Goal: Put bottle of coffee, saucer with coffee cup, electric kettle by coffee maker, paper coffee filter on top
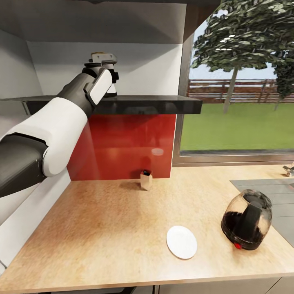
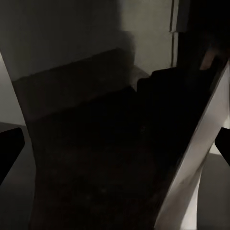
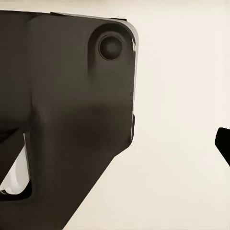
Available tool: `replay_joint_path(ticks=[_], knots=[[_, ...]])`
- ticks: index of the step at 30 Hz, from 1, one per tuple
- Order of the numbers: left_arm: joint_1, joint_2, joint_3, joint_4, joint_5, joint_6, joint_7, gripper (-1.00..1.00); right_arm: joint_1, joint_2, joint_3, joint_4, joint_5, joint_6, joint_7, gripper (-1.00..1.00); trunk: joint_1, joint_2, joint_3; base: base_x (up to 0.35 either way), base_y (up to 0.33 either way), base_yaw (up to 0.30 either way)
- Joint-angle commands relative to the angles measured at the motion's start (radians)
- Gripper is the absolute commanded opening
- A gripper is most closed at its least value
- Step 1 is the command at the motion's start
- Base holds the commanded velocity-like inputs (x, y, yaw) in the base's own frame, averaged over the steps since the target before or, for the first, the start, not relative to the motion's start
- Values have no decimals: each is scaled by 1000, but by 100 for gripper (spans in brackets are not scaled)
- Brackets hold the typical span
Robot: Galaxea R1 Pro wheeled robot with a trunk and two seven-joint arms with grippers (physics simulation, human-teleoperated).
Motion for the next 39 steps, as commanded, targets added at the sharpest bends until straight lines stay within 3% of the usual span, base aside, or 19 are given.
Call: replay_joint_path(ticks=[1, 5, 6, 39], knots=[[-1, 1, -8, -1, 10, 5, 8, 100, 0, -1, 8, -2, -8, -1, -4, 100, 1, -2, -2, 0, 0, 0], [-1, 1, -8, 1, 9, 7, 10, 100, 0, -1, 8, -2, -8, -1, -4, 100, 1, -2, -2, 0, 0, 0], [-1, 1, -8, 1, 9, 7, 10, -100, 0, -1, 8, -2, -8, -1, -4, 100, 1, -2, -2, 0, 0, 0], [-3, 18, -3, -25, 10, 14, 8, -100, 1, 1, 8, -2, -8, -1, -4, 100, 1, -2, -2, 0, 0, 0]])
